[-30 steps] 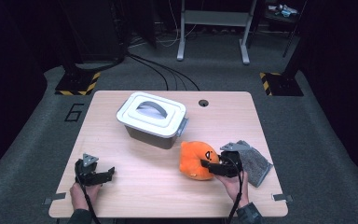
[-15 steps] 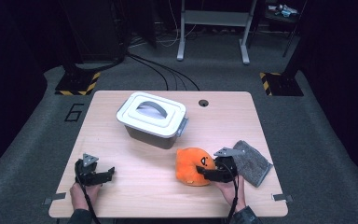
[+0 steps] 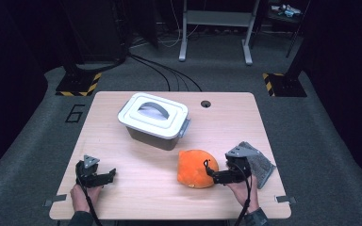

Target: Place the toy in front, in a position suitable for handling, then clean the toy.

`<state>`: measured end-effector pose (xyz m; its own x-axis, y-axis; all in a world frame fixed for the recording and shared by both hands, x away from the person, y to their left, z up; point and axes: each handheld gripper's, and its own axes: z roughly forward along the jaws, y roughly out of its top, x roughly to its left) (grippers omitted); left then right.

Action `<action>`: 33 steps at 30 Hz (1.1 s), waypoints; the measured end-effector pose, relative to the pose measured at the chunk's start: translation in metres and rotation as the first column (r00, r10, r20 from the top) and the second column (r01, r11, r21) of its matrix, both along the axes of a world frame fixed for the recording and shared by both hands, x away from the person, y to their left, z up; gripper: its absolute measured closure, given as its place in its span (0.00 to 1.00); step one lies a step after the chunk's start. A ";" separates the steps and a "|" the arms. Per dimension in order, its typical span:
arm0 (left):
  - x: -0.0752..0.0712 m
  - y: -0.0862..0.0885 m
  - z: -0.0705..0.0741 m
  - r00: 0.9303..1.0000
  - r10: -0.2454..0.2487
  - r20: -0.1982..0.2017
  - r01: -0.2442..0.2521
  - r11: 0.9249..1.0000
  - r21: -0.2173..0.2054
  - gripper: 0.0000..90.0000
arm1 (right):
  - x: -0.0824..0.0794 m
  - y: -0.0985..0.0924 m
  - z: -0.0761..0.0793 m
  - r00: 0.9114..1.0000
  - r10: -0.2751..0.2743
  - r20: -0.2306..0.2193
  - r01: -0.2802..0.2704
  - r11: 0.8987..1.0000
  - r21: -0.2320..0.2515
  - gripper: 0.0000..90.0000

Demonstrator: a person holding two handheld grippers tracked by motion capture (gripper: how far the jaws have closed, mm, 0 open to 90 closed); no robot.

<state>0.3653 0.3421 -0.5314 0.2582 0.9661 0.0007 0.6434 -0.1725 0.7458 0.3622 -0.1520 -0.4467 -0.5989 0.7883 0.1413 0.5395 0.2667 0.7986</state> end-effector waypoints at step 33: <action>-0.020 -0.044 0.015 0.980 -0.184 0.071 0.190 0.977 -0.097 0.14 | 0.010 -0.080 -0.020 0.972 -0.233 -0.036 0.227 0.966 -0.126 0.00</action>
